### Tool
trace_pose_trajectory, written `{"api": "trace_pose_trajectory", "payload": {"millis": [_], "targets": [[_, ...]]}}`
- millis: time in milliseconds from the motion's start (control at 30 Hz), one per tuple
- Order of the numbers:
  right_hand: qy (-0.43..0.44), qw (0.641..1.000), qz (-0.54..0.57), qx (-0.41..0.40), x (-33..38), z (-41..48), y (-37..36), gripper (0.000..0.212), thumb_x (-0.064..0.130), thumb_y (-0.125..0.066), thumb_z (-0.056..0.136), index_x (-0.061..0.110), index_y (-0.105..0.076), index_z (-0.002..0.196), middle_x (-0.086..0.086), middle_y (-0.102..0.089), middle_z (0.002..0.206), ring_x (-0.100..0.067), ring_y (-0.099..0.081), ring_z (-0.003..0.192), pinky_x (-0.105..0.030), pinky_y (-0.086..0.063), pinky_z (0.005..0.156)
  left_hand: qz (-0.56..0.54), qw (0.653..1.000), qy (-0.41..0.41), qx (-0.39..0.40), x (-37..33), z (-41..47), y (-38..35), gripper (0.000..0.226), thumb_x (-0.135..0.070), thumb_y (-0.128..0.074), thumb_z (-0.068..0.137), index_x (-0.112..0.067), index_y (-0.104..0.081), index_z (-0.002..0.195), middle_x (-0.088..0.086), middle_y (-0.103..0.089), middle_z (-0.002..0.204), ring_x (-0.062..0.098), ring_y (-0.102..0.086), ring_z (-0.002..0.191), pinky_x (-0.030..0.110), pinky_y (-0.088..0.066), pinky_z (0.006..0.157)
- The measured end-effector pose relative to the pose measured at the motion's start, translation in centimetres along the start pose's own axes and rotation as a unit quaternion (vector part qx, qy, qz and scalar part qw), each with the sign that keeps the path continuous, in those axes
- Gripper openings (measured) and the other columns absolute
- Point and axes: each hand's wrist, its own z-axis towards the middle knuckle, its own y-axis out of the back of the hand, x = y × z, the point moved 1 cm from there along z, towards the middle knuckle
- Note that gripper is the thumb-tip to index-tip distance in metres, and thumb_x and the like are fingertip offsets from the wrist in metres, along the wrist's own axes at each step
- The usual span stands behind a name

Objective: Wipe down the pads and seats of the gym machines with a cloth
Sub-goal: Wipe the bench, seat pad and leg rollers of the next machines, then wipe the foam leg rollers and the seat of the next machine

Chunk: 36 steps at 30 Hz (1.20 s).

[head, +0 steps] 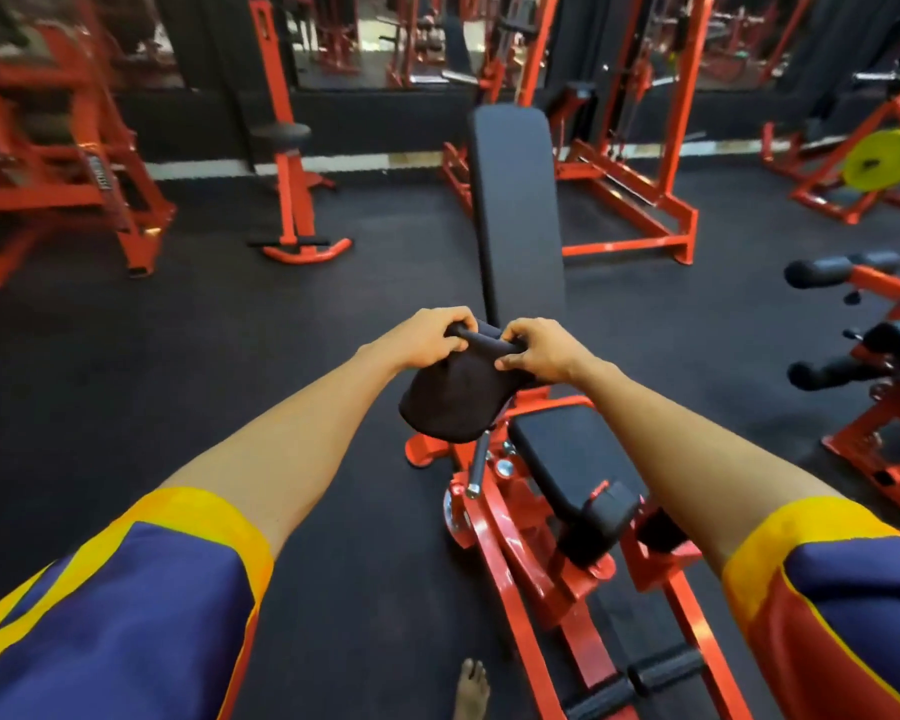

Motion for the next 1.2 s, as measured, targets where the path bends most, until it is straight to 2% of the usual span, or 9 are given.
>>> {"api": "trace_pose_trajectory", "payload": {"millis": [100, 233, 333, 533, 700, 867, 1033, 1100, 1200], "targets": [[0.048, 0.999, -0.011, -0.007, 3.3, 5.0, 1.3, 0.024, 0.029, -0.087, 0.079, 0.028, -0.067, 0.092, 0.007, -0.064, 0.092, -0.021, -0.063, 0.093, -0.028, -0.040, 0.076, 0.109, 0.994, 0.004, -0.023, 2.6, 0.5, 4.1, 0.016, -0.029, -0.061, 0.098, -0.030, -0.055, 0.112, 0.002, -0.060, 0.106, 0.023, -0.058, 0.097, 0.041, -0.048, 0.082], [0.084, 0.996, -0.008, 0.010, 7.0, 12.5, 3.4, 0.023, 0.036, -0.089, 0.076, 0.026, -0.073, 0.089, 0.006, -0.068, 0.088, -0.014, -0.062, 0.087, -0.029, -0.047, 0.080, 0.194, 0.979, 0.038, -0.058, 6.3, 2.2, 10.0, 0.019, -0.041, -0.055, 0.099, -0.027, -0.052, 0.110, 0.003, -0.056, 0.109, 0.028, -0.057, 0.100, 0.042, -0.045, 0.079], [0.105, 0.994, 0.001, 0.016, 9.7, 18.3, 4.9, 0.025, 0.040, -0.090, 0.073, 0.025, -0.078, 0.089, 0.004, -0.073, 0.087, -0.010, -0.065, 0.083, -0.025, -0.049, 0.079, 0.171, 0.979, 0.058, -0.099, 8.2, 3.4, 14.4, 0.019, -0.037, -0.057, 0.098, -0.020, -0.051, 0.104, 0.004, -0.061, 0.103, 0.029, -0.060, 0.099, 0.042, -0.047, 0.079], [0.147, 0.988, -0.019, 0.044, 14.7, 28.0, 5.9, 0.030, 0.025, -0.091, 0.075, 0.020, -0.075, 0.101, 0.004, -0.068, 0.089, -0.014, -0.063, 0.084, -0.026, -0.046, 0.077, 0.099, 0.970, 0.134, -0.179, 12.8, 5.8, 21.1, 0.020, -0.032, -0.060, 0.098, -0.016, -0.051, 0.103, 0.009, -0.060, 0.105, 0.027, -0.058, 0.093, 0.042, -0.049, 0.081], [0.169, 0.985, -0.018, 0.029, 17.8, 35.6, 5.5, 0.032, 0.021, -0.089, 0.078, 0.019, -0.075, 0.107, 0.003, -0.067, 0.096, -0.013, -0.062, 0.090, -0.024, -0.045, 0.083, 0.042, 0.955, 0.181, -0.233, 18.4, 8.7, 25.2, 0.022, -0.029, -0.064, 0.097, -0.012, -0.052, 0.101, 0.007, -0.059, 0.100, 0.024, -0.059, 0.091, 0.044, -0.051, 0.082], [0.189, 0.981, -0.027, 0.009, 21.0, 44.2, 4.8, 0.032, 0.018, -0.086, 0.082, 0.017, -0.073, 0.111, 0.008, -0.061, 0.091, -0.013, -0.058, 0.089, -0.028, -0.044, 0.083, 0.017, 0.949, 0.176, -0.262, 26.1, 13.1, 30.6, 0.018, -0.026, -0.065, 0.096, -0.013, -0.054, 0.099, 0.005, -0.063, 0.103, 0.021, -0.061, 0.090, 0.042, -0.052, 0.079], [0.193, 0.981, -0.026, -0.015, 23.5, 52.7, 3.6, 0.025, 0.021, -0.085, 0.082, 0.030, -0.068, 0.098, 0.004, -0.064, 0.096, -0.015, -0.060, 0.089, -0.029, -0.047, 0.084, 0.024, 0.953, 0.149, -0.263, 33.1, 18.0, 36.5, 0.020, -0.028, -0.067, 0.094, -0.019, -0.049, 0.091, 0.005, -0.060, 0.109, 0.020, -0.060, 0.096, 0.036, -0.046, 0.074], [0.175, 0.984, -0.025, -0.031, 23.8, 56.1, 3.8, 0.026, 0.020, -0.086, 0.082, 0.028, -0.070, 0.101, 0.002, -0.066, 0.097, -0.016, -0.061, 0.089, -0.031, -0.050, 0.086, 0.021, 0.958, 0.140, -0.250, 35.3, 20.9, 38.7, 0.021, -0.028, -0.068, 0.094, -0.021, -0.049, 0.088, 0.005, -0.060, 0.109, 0.020, -0.060, 0.095, 0.034, -0.043, 0.070], [0.139, 0.988, -0.022, -0.058, 24.0, 59.9, 5.3, 0.028, 0.018, -0.084, 0.083, 0.019, -0.074, 0.108, 0.003, -0.064, 0.096, -0.015, -0.059, 0.088, -0.029, -0.048, 0.086, 0.018, 0.961, 0.123, -0.247, 37.3, 25.6, 41.4, 0.019, -0.026, -0.069, 0.093, -0.016, -0.054, 0.098, 0.006, -0.060, 0.109, 0.022, -0.060, 0.096, 0.037, -0.047, 0.077]]}}
